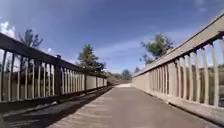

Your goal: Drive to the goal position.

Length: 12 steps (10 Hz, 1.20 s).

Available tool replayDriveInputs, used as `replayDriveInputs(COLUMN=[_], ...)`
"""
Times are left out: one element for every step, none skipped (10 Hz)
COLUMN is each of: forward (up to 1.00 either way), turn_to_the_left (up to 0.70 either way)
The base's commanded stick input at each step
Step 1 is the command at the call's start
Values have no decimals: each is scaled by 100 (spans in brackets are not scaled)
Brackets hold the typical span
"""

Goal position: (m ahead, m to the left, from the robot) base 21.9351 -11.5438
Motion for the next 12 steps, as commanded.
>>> replayDriveInputs(forward=[50,50,50,50,50,50,50,50,50,50,50,50], turn_to_the_left=[0,0,0,0,0,0,0,0,0,0,0,0])
